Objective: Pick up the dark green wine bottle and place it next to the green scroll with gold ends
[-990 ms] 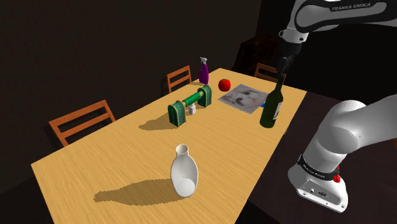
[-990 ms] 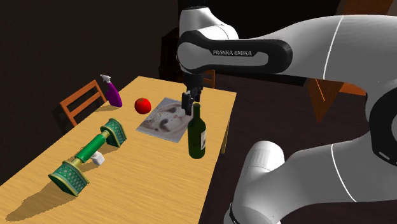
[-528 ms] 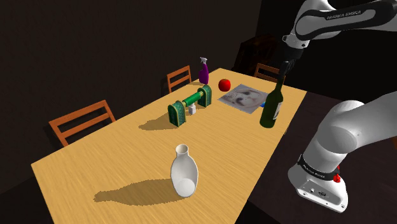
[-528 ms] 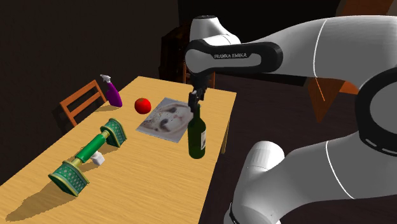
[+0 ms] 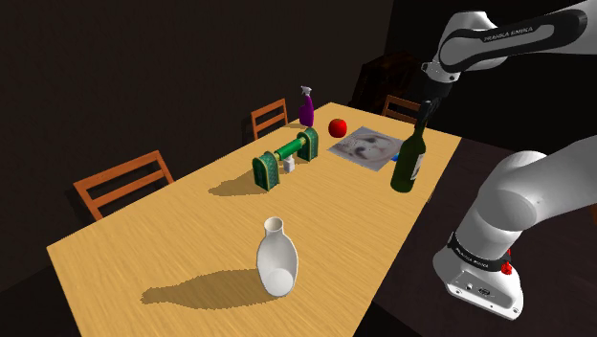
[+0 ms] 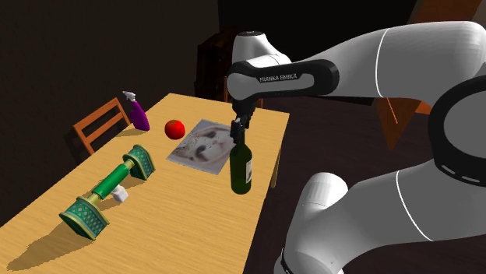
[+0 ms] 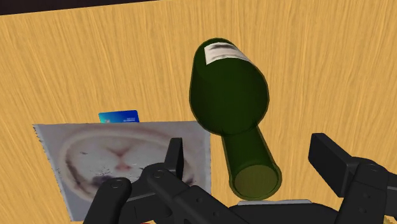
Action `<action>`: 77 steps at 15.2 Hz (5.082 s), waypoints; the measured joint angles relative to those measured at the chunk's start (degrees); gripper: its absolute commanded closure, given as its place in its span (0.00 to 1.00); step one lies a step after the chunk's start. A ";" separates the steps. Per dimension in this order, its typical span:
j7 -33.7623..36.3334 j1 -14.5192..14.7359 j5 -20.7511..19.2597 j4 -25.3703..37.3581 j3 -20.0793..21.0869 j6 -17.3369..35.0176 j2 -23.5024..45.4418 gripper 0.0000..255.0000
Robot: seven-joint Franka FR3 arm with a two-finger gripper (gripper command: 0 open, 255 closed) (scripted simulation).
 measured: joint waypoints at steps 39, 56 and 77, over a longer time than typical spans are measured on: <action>-0.46 1.51 3.84 17.58 4.87 -18.24 -0.56 1.00; -1.36 3.10 6.24 33.56 6.54 -30.14 3.67 1.00; -4.37 5.29 9.34 59.45 5.43 -45.91 14.12 1.00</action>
